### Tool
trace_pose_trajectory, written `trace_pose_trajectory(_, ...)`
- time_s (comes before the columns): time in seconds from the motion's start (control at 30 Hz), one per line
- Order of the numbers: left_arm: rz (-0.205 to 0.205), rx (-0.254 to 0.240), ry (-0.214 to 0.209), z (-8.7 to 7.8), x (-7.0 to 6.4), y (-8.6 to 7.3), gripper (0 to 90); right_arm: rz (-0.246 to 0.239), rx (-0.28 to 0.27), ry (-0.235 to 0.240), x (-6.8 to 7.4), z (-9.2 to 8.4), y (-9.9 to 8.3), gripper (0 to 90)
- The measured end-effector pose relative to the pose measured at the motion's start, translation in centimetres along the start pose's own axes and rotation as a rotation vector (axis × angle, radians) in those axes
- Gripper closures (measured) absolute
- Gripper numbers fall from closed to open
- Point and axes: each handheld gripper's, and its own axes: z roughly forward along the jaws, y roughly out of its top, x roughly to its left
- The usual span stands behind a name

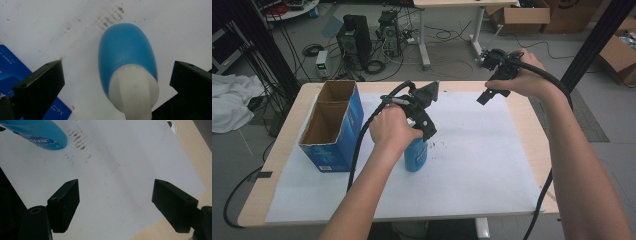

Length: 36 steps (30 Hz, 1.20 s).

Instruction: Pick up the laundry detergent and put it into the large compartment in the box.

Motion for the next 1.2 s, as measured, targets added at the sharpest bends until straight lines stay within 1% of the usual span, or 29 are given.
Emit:
trace_pose_trajectory(0.2,-0.002,0.013,0.005,0.7,-0.3,0.1,0.1,-0.002,0.003,0.002,0.0,0.2,0.1,22.3)
trace_pose_trajectory(0.33,-0.003,0.013,0.014,0.9,-0.4,0.2,0.6,-0.004,0.006,0.002,0.0,0.3,0.2,22.2)
trace_pose_trajectory(0.43,-0.007,0.017,0.01,1.2,-0.4,0.2,0.5,-0.003,0.006,-0.005,0.0,0.4,0.2,22.2)
trace_pose_trajectory(0.47,0.003,0.033,0.015,1.5,-0.4,0.2,0.6,0.0,0.005,-0.007,0.0,0.3,0.2,22.4)
trace_pose_trajectory(0.63,-0.011,0.034,0.011,2.0,-0.4,0.1,0.8,-0.001,0.006,-0.004,0.0,0.3,0.2,22.5)
trace_pose_trajectory(0.7,-0.005,0.043,0.017,2.1,-0.4,0.1,1.4,-0.002,0.008,-0.005,0.1,0.4,0.3,22.4)
trace_pose_trajectory(0.77,-0.006,0.037,0.009,2.3,-0.6,0.0,2.0,-0.004,0.006,-0.005,0.1,0.4,0.3,22.4)
trace_pose_trajectory(0.87,-0.007,0.046,0.02,2.4,-0.6,0.1,2.1,-0.005,0.012,-0.004,0.2,0.5,0.4,22.4)
trace_pose_trajectory(0.97,-0.008,0.048,0.02,2.4,-0.6,0.1,4.3,-0.003,0.008,-0.005,0.2,0.5,0.4,22.4)
trace_pose_trajectory(1.03,-0.009,0.052,0.012,2.5,-0.6,0.2,4.4,-0.002,0.01,-0.004,0.2,0.5,0.4,22.4)
trace_pose_trajectory(1.07,-0.01,0.056,0.01,2.6,-0.6,0.2,6.7,-0.004,0.014,-0.005,0.2,0.5,0.4,22.5)
trace_pose_trajectory(1.2,-0.018,0.058,0.014,2.6,-0.6,0.3,10.8,-0.004,0.016,-0.005,0.1,0.6,0.4,22.5)
